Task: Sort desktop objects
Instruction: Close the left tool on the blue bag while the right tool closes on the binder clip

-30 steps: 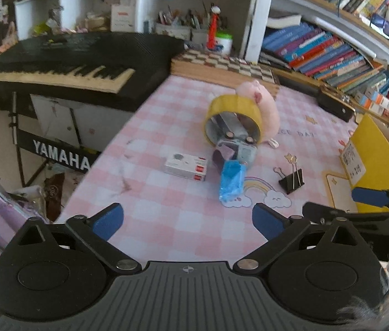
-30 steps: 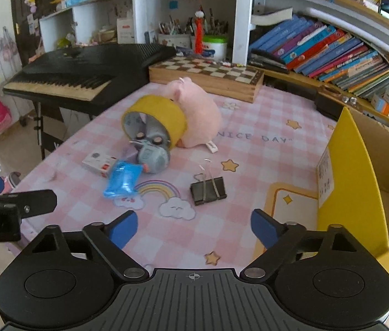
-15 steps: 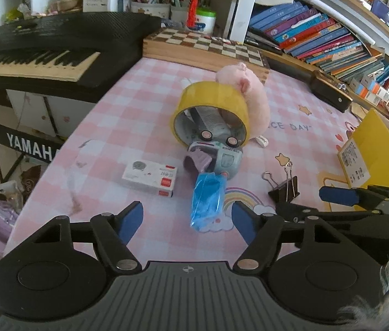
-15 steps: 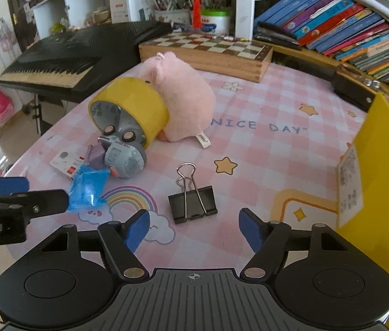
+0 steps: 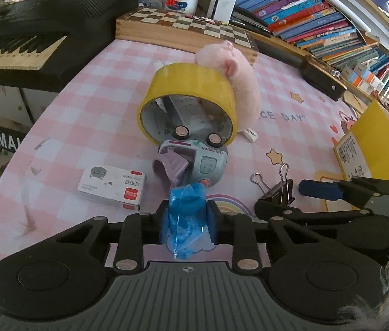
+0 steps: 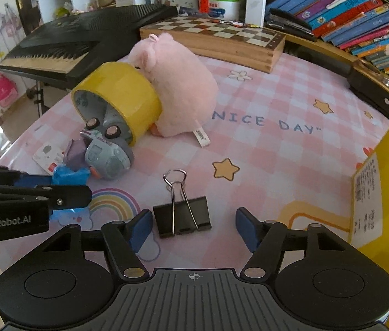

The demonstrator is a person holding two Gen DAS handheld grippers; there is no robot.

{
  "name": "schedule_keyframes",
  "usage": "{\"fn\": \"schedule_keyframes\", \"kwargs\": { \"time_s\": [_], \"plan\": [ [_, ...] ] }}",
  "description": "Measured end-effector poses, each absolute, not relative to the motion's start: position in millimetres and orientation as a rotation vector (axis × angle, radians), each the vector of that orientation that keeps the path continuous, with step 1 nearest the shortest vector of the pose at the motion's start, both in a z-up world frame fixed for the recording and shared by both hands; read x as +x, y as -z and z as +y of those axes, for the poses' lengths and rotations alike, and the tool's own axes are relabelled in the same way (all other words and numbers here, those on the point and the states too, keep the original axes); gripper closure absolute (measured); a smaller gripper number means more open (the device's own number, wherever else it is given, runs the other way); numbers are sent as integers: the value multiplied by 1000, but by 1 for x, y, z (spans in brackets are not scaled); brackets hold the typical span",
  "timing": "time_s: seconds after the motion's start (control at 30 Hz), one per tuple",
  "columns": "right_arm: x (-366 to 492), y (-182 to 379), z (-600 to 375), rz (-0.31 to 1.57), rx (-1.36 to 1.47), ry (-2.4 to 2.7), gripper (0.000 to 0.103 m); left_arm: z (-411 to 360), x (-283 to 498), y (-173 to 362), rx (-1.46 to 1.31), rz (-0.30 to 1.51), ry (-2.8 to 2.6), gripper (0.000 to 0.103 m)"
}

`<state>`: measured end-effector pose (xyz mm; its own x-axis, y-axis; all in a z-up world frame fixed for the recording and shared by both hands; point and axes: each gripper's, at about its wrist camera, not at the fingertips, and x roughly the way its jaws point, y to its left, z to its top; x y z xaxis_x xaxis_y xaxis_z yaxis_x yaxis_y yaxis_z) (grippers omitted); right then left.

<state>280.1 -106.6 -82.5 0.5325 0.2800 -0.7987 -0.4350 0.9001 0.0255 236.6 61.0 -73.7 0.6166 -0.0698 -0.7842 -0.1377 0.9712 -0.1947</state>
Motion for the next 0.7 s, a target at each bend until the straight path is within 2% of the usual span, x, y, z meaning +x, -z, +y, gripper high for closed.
{"fn": "schedule_keyframes", "kwargs": {
  "time_s": [0.1, 0.17, 0.7],
  "plan": [
    [281, 82, -104, 905, -194, -453, 47, 63, 233, 70, -251, 894, -60, 80],
    [280, 80, -102, 901, -205, -477, 62, 65, 230, 67, -265, 887, -63, 81],
    [248, 47, -111, 849, -131, -450, 62, 65, 193, 33, -259, 801, -2, 81]
  ]
}}
